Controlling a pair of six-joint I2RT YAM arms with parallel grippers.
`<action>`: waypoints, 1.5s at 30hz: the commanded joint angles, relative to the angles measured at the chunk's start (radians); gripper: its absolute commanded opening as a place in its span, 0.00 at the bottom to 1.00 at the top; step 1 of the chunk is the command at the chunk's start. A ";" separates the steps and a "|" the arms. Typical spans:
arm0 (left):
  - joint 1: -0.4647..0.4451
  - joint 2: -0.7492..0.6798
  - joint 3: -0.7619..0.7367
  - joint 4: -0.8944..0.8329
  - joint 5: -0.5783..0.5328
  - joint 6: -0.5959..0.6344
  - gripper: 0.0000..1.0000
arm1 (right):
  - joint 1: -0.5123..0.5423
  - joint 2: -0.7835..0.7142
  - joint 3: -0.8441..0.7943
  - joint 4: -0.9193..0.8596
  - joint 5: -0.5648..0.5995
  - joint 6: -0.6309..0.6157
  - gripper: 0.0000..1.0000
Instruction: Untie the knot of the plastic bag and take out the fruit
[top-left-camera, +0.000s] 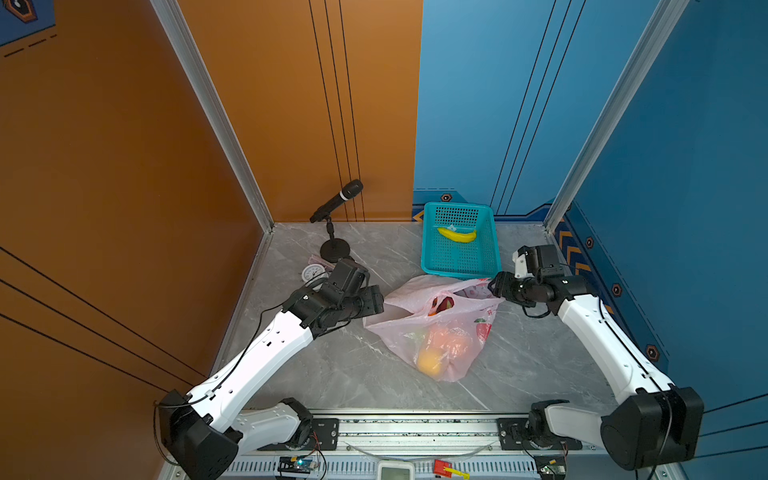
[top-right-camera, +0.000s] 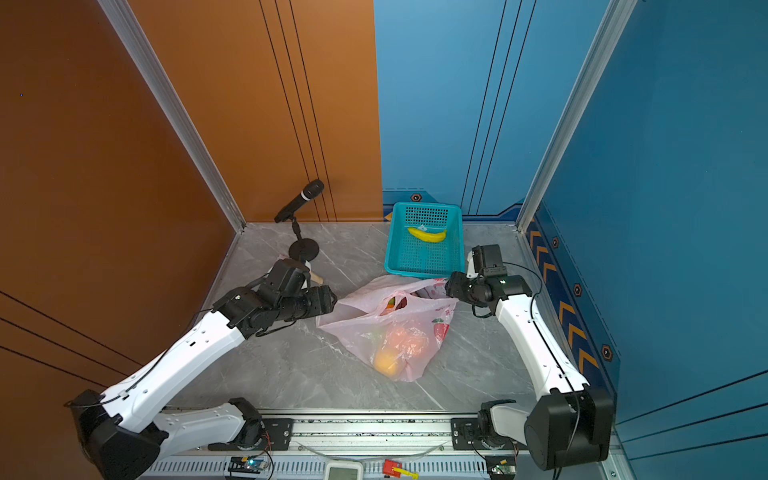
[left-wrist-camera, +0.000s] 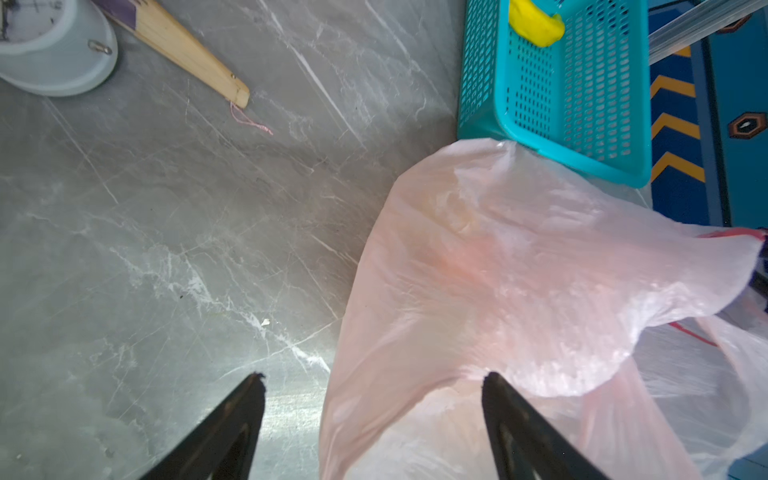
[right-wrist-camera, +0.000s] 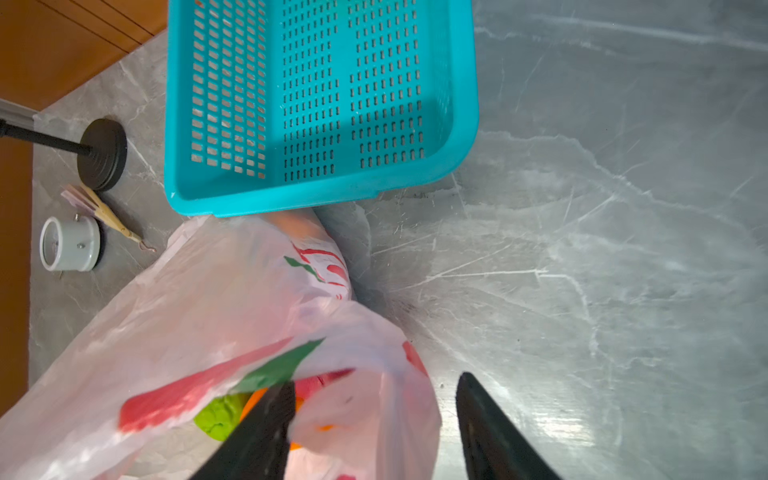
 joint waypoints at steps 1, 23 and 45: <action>0.003 -0.031 0.071 -0.008 -0.044 0.133 0.85 | -0.003 -0.096 0.054 -0.061 0.012 0.007 0.71; -0.151 0.249 0.291 0.116 0.350 0.878 0.99 | 0.290 -0.281 0.065 -0.237 -0.198 0.107 0.83; -0.208 0.615 0.529 0.132 0.274 0.856 0.61 | 0.402 -0.228 -0.182 0.137 0.040 0.601 0.84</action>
